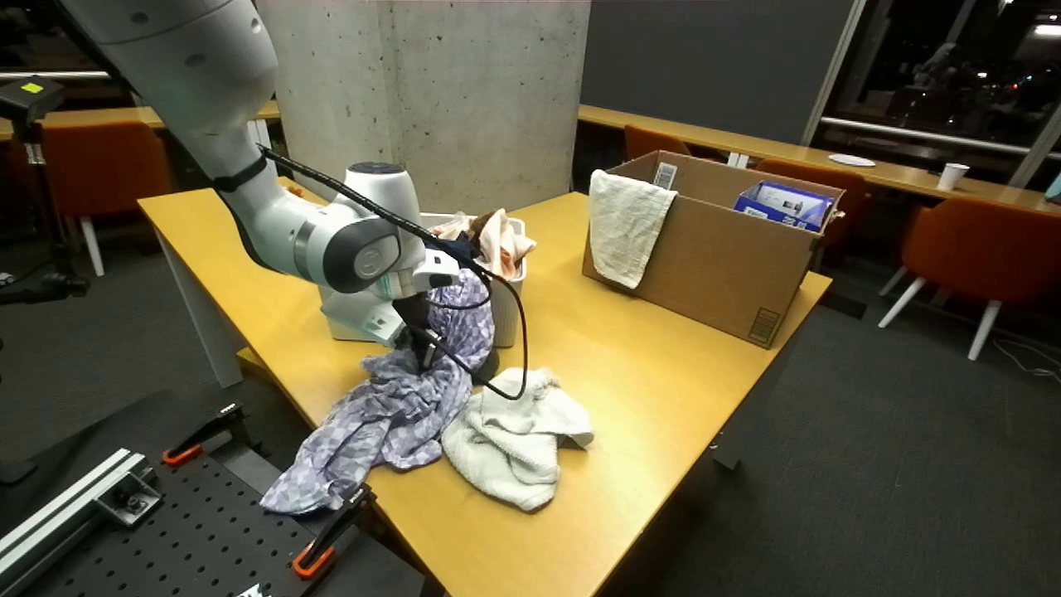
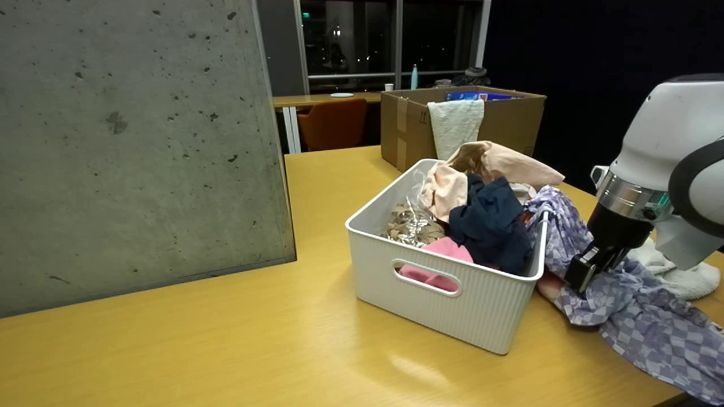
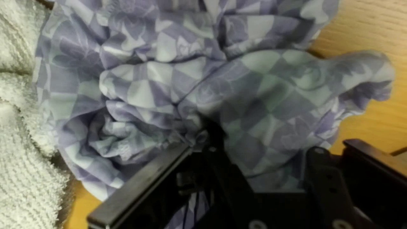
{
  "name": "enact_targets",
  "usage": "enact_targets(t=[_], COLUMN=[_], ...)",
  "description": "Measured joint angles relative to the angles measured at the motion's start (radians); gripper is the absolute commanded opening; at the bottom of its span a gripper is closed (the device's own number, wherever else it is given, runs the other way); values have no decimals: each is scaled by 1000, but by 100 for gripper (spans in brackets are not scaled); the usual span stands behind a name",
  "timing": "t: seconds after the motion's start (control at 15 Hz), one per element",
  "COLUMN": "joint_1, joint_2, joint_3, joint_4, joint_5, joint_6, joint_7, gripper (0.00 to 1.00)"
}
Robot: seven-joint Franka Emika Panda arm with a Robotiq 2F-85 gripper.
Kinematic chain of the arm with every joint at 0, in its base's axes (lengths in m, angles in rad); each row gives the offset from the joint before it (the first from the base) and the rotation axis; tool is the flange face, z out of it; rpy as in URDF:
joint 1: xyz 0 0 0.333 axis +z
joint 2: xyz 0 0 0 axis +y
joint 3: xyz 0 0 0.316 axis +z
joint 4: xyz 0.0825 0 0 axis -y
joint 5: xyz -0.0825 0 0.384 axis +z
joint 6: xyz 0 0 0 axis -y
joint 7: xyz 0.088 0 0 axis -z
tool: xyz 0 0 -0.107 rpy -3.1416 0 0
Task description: Put the pink shirt in the basket, then remove the white towel, the turnip plushie and the purple shirt from the basket
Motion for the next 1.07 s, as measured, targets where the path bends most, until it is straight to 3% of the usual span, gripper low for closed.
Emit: enact_targets(t=[0.07,0.4,0.67,1.07], joint_1=[1,26,54,70], joint_2=[-6,-111,-265,-538], joint_3=[0,-6,-32,-33], joint_4=[-2,-71,-165,-271], joint_5=[0,0,-12,-124], joint_6=[0,-3,-11,-103], joint_7=[0,8,29,138], gripper=[0,3,3,3])
